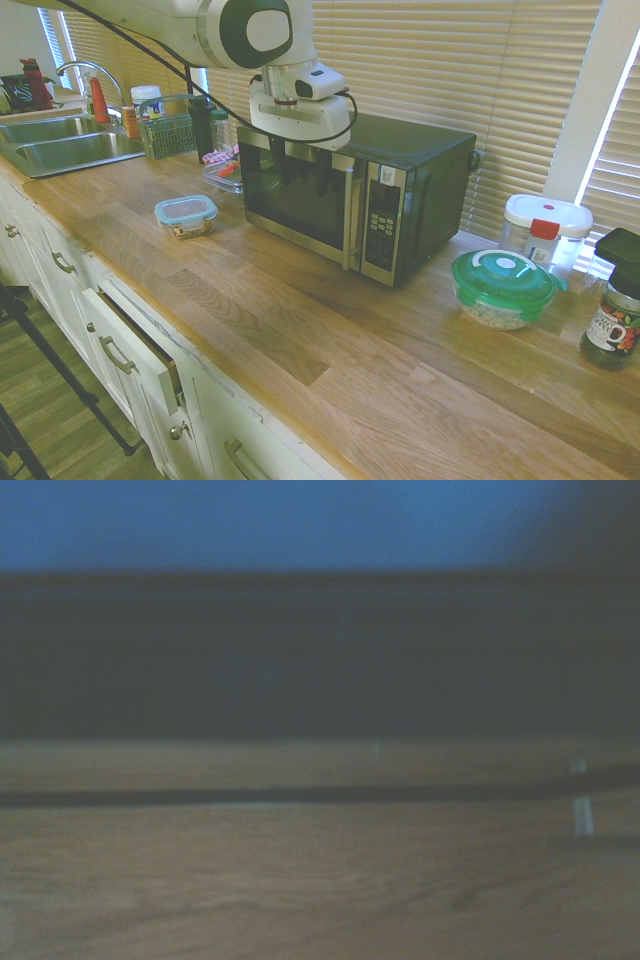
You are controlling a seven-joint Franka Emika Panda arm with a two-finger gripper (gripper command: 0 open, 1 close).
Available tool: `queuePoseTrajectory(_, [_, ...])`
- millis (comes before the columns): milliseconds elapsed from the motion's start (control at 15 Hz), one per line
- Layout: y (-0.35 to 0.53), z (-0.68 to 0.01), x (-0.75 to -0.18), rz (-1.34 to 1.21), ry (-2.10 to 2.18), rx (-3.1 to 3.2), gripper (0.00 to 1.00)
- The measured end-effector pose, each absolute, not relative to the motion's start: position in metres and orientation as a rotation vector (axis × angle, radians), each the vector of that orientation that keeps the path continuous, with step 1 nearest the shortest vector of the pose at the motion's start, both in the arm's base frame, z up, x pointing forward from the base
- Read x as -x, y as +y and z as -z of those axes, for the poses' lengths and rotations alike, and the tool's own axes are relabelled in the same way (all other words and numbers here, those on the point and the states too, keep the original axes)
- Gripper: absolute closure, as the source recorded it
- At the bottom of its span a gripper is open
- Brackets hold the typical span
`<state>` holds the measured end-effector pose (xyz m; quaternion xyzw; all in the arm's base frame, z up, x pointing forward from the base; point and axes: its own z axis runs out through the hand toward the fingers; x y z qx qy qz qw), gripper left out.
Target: Close the microwave
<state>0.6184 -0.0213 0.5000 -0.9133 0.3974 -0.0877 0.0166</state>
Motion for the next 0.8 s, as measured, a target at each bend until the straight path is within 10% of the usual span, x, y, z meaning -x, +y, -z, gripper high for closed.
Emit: queuePoseTrajectory(800, [-0.009, -0.472, -0.481, 0.318, 1.133, 2.862, 0.0])
